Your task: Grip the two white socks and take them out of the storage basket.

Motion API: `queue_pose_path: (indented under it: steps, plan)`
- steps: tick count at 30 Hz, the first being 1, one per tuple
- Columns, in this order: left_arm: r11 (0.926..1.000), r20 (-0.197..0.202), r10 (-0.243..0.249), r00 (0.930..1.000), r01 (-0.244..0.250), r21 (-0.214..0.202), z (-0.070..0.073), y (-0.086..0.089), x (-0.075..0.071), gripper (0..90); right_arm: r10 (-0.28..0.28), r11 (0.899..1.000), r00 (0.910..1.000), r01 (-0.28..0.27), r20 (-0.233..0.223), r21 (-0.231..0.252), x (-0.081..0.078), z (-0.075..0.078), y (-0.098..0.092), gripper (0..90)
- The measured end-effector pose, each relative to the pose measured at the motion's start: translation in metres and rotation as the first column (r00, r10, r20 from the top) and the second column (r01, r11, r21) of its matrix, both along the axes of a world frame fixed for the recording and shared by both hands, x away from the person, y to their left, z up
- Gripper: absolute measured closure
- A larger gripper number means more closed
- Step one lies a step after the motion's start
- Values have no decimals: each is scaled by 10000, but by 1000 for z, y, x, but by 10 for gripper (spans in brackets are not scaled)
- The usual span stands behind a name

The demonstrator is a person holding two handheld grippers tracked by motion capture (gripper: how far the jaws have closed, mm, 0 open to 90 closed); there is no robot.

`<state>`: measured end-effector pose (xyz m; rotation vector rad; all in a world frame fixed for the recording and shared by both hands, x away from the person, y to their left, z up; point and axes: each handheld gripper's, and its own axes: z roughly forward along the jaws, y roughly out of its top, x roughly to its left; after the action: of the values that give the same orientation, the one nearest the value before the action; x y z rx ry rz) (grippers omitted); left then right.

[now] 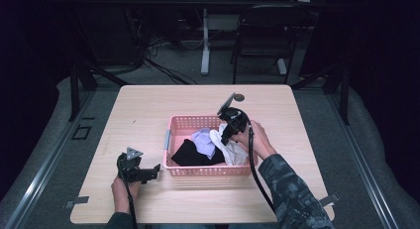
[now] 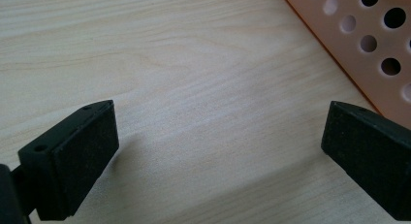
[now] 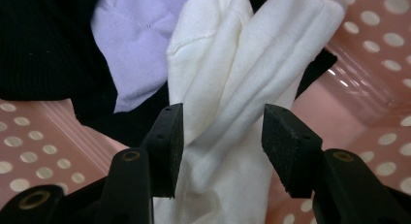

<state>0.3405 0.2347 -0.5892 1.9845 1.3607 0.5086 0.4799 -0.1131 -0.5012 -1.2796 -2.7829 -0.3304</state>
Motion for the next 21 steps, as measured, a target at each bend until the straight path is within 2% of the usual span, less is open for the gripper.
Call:
queue_pose_path:
  steps: [2, 3, 6, 9, 10, 11, 13, 15, 16, 18, 19, 20, 21]
  plan:
    - [10000, -6, -6, 10000, 6, 7, 0, 0, 0, 0, 65, 9998, 9999, -67, -151, -162, 1, -2, 0, 500]
    - [10000, -9, -19, 10000, 19, 13, 0, 0, 0, 0, -193, 9998, 9998, 193, -103, 41, 0, -5, 0, 499]
    - [10000, -7, -22, 10000, 22, 9, 0, 0, 0, 0, -85, 9998, 9996, 80, -274, -192, 1, -10, 0, 500]
    - [10000, -17, -51, 10000, 51, 26, 0, 0, 0, 0, -89, 9997, 9995, 82, -300, -237, 0, -13, 0, 548]
    - [10000, -10, -36, 10000, 36, 17, 0, 0, 0, 0, -245, 9997, 9995, 244, -217, -45, -1, -16, 0, 575]
    - [10000, -16, -48, 10000, 48, 25, 0, 0, 0, 0, -64, 9996, 9994, 55, -353, -272, 1, -15, -1, 609]
    - [10000, -30, -47, 10000, 47, 31, 0, 0, 0, 0, -52, 9995, 9991, 39, -415, -299, 1, -16, -2, 676]
    - [10000, -29, -45, 10000, 45, 28, 0, 0, 0, 0, -209, 9997, 9994, 207, -288, -86, -1, -16, -3, 730]
    - [10000, -28, -49, 10000, 49, 30, 0, 0, 0, 0, -155, 9997, 9991, 146, -399, -211, 0, -13, -4, 744]
    - [10000, -31, -46, 10000, 46, 32, 0, 0, 0, 0, -235, 9997, 9991, 233, -345, -42, -2, -12, -5, 761]
    - [10000, -28, -38, 10000, 38, 24, 0, 0, 0, 0, -32, 9998, 9992, 24, -399, -202, -1, -9, -7, 765]
    - [10000, -28, -40, 10000, 40, 23, 0, 0, 0, 0, -187, 9998, 9993, 186, -329, -24, -2, -7, -7, 771]
    - [10000, -27, -38, 10000, 39, 26, 0, 0, 0, 0, -92, 9999, 9994, 89, -346, -80, -2, -5, -8, 776]
